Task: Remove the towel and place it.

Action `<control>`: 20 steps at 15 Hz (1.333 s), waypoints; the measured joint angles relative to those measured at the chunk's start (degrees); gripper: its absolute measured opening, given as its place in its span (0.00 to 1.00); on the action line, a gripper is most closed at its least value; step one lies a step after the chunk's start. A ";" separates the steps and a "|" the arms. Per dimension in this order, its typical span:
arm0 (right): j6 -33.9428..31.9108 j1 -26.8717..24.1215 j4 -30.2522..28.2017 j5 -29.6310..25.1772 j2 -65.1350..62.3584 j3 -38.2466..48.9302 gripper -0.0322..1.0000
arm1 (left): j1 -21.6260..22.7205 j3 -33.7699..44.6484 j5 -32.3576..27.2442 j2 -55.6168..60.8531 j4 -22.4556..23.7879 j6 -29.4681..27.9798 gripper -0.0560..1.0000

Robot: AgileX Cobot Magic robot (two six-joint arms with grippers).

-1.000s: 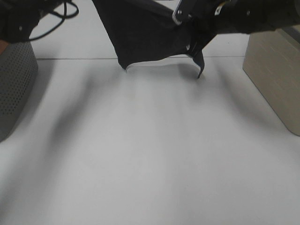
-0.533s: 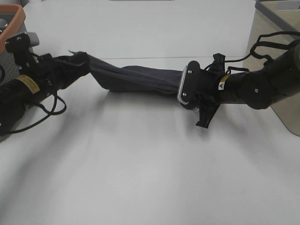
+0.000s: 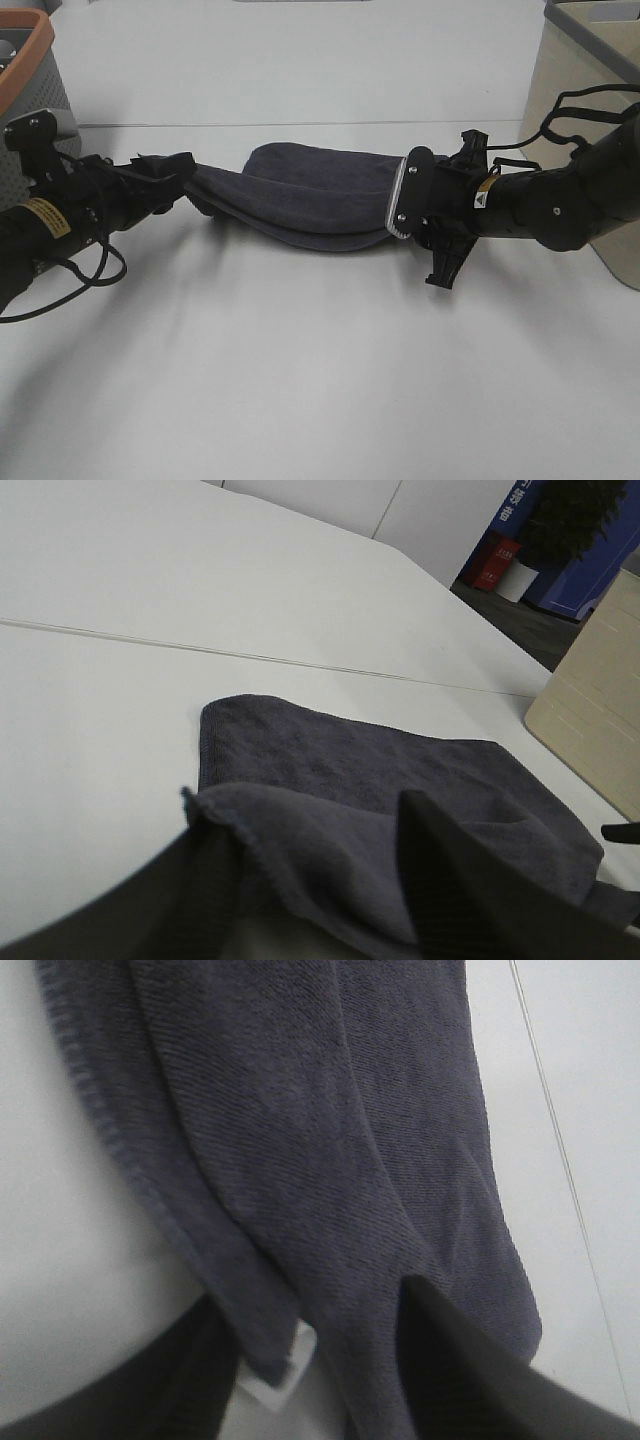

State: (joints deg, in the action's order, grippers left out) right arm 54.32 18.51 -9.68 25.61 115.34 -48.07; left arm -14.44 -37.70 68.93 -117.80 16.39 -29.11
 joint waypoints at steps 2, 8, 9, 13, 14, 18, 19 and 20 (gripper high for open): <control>0.00 0.00 0.00 -0.06 -0.52 0.11 0.72 | 0.00 0.00 0.00 0.00 0.46 0.00 0.75; -0.23 0.00 0.11 -14.73 -11.34 1.43 0.76 | 0.00 0.17 -6.88 8.02 2.64 -0.17 0.79; -0.23 0.00 0.23 -16.62 -12.95 1.43 0.76 | 0.00 0.17 -11.40 10.54 2.64 -0.17 0.79; -0.29 0.00 2.46 -18.05 -19.48 1.49 0.76 | 0.00 -0.74 -25.27 19.42 4.18 -3.78 0.79; -0.29 0.00 2.52 -18.05 -20.00 1.49 0.76 | 0.00 -0.74 -26.81 19.60 5.10 -5.84 0.79; -1.38 0.00 3.32 -18.11 -21.77 1.49 0.76 | 0.00 -0.74 -42.69 19.65 9.28 -15.24 0.79; -3.09 0.00 3.38 -18.11 -21.72 1.49 0.76 | 0.00 -0.74 -45.26 19.37 9.34 -15.24 0.79; -4.47 0.00 3.38 -18.28 -21.60 1.49 0.76 | 0.00 -0.74 -47.33 19.37 9.05 -15.24 0.79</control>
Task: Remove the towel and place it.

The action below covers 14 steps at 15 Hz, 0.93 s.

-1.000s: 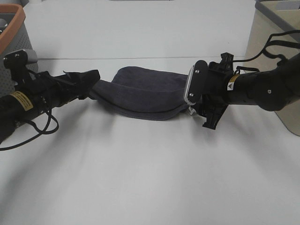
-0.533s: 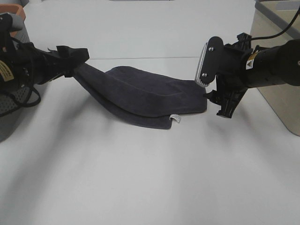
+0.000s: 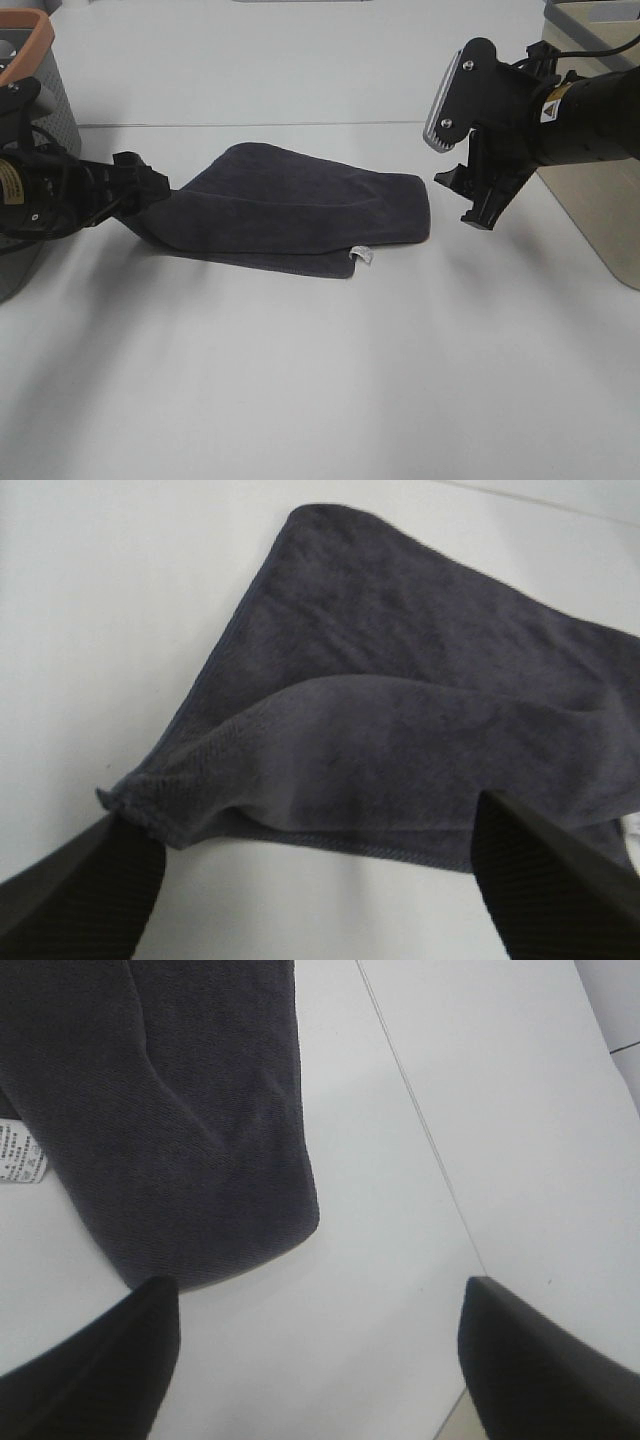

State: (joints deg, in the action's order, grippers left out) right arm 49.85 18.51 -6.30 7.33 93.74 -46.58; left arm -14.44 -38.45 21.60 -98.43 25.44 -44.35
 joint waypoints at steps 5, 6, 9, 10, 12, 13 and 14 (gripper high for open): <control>-3.27 0.00 0.00 0.00 0.06 0.00 0.76 | 0.00 -3.84 -22.69 0.00 -0.57 0.00 0.79; -3.27 0.00 0.00 0.00 0.06 0.00 0.76 | 0.00 -4.70 -25.84 0.00 -0.57 0.00 0.79; -3.55 0.00 0.00 0.00 0.06 0.00 0.76 | -0.11 -6.13 -27.22 0.00 -0.57 0.11 0.78; -5.04 0.00 0.00 0.00 0.06 0.00 0.76 | -0.69 -7.45 -27.22 0.00 -0.80 0.11 0.78; -9.28 0.00 0.52 0.00 0.06 0.00 0.76 | -3.38 -12.43 -27.16 0.00 -0.97 0.23 0.78; -11.12 0.00 0.69 0.00 0.06 0.00 0.76 | -4.76 -15.41 -27.10 0.00 -0.97 0.23 0.78; -12.49 0.00 0.92 0.00 0.06 0.00 0.76 | -5.96 -18.91 -26.99 -0.06 -0.97 0.23 0.78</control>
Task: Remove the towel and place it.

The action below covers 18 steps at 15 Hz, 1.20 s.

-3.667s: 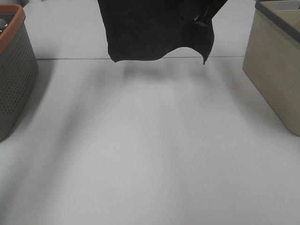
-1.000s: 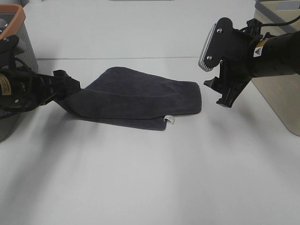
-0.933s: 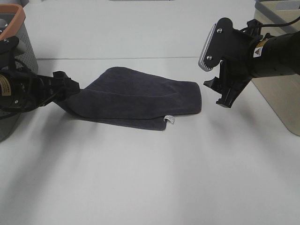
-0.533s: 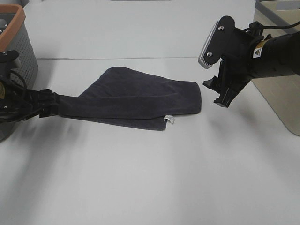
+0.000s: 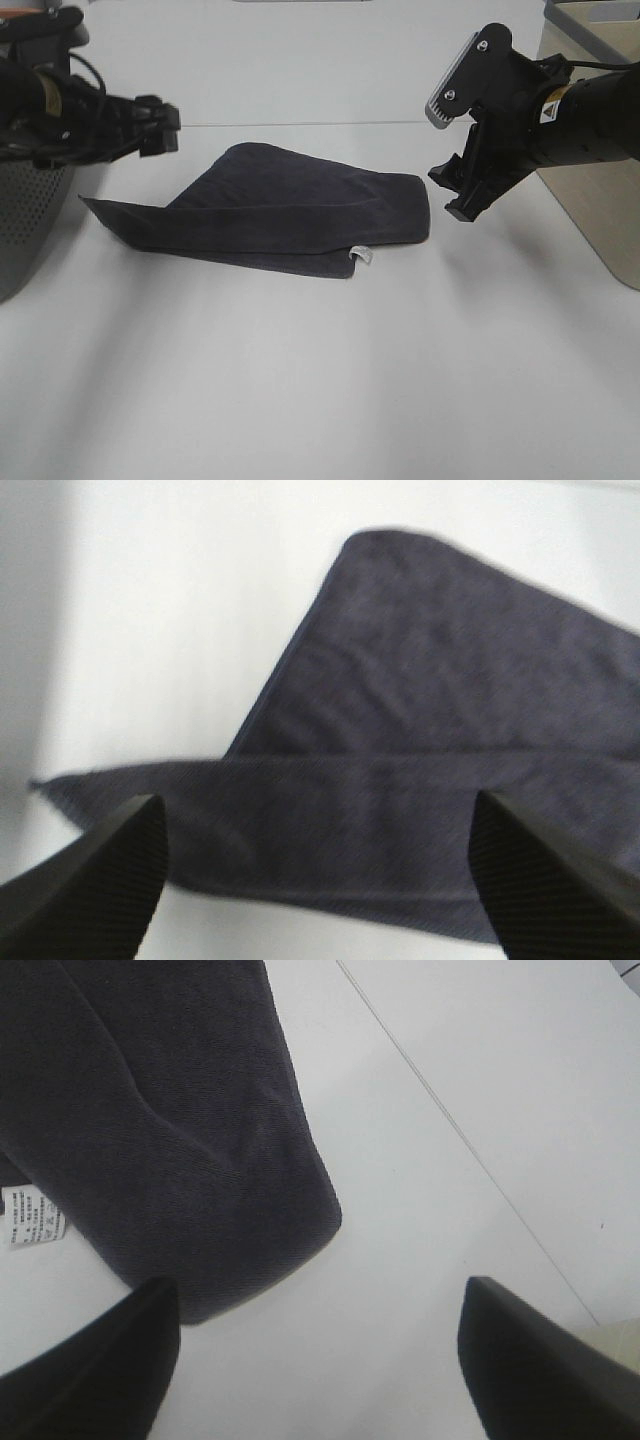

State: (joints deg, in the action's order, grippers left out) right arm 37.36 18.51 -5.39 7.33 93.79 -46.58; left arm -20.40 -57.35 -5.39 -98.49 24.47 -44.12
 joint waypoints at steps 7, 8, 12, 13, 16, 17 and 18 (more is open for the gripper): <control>-7.39 0.00 11.80 -10.89 -1.43 -13.29 0.76 | -0.80 -33.40 -24.52 -2.41 -3.21 20.05 0.78; -8.77 0.00 13.35 -16.96 -1.43 -17.25 0.76 | -0.11 -38.16 -29.91 -3.55 -6.65 25.15 0.78; -20.57 0.00 10.20 -34.61 -1.38 -32.37 0.76 | 4.07 -54.43 -46.41 -7.73 -18.51 37.93 0.78; -28.36 0.00 4.13 -44.12 -0.92 -40.05 0.76 | 6.65 -60.91 -53.06 -8.08 -19.88 39.99 0.78; -30.88 -0.06 0.46 -61.25 1.09 -51.39 0.76 | 10.20 -66.86 -62.91 -7.45 -19.25 40.51 0.77; -30.83 -0.06 0.46 -65.78 1.43 -54.43 0.76 | 10.71 -67.04 -63.83 -6.82 -18.62 40.51 0.77; -30.65 -0.06 0.23 -70.24 1.43 -57.41 0.76 | 10.71 -67.04 -63.94 -5.84 -17.99 40.51 0.77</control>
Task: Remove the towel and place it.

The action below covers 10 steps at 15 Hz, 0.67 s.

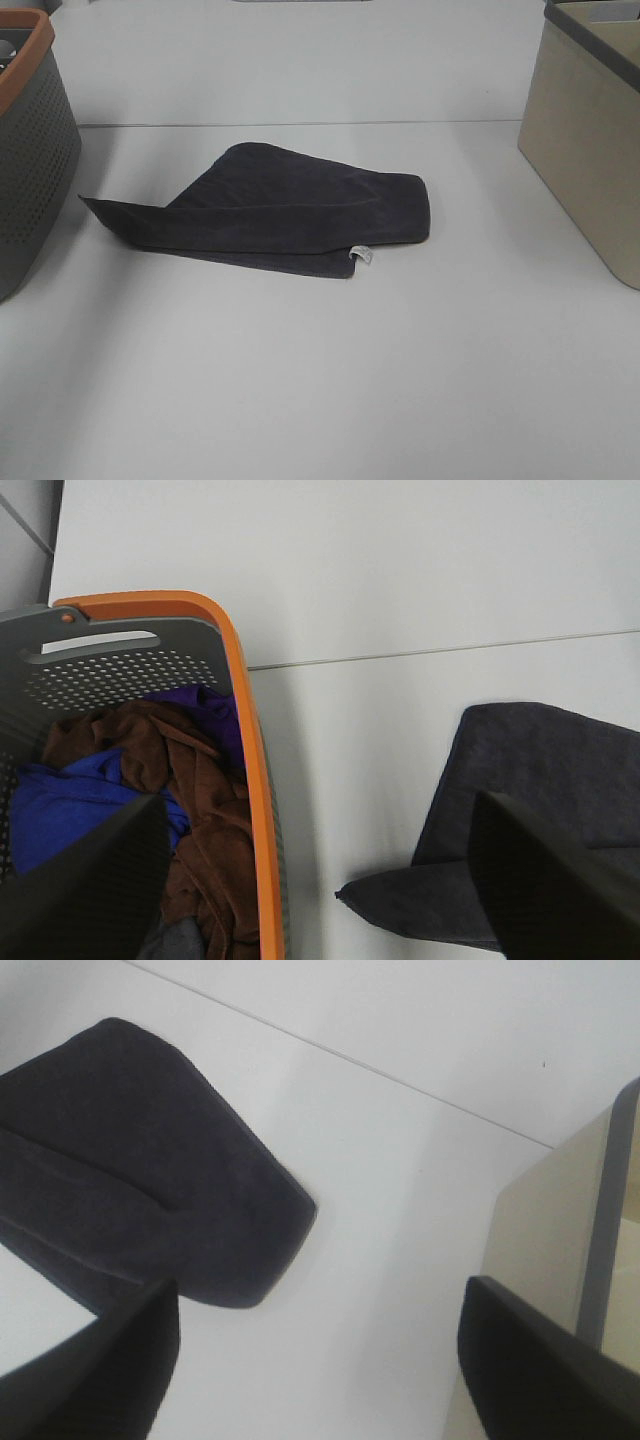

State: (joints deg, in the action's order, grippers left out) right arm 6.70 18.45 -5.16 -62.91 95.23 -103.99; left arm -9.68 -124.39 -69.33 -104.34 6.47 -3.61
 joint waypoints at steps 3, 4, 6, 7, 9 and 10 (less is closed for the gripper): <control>0.29 0.00 -2.29 -5.90 -0.23 -3.90 0.76 | 0.00 0.23 -0.23 3.38 1.43 0.17 0.77; 0.17 0.00 -2.69 -6.30 -1.09 -3.61 0.76 | 0.00 1.38 -0.23 5.16 2.98 0.11 0.77; 0.06 0.00 -2.69 -6.36 -5.39 -0.17 0.76 | 0.00 7.96 -0.23 10.66 5.33 -1.20 0.77; 0.06 0.00 -2.69 -6.36 -9.11 2.92 0.76 | 0.00 13.35 -0.23 13.98 5.21 -1.83 0.77; 0.06 0.00 -2.69 -6.42 -21.94 13.58 0.76 | 0.00 27.16 -0.29 25.61 3.61 -2.58 0.77; 0.06 0.00 -2.69 -6.42 -26.76 18.91 0.76 | 0.00 33.23 -0.29 30.42 3.55 -2.81 0.77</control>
State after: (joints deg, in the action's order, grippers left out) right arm 6.76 18.45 -7.85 -69.33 68.47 -85.08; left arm -9.68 -91.16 -69.61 -73.91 10.03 -6.42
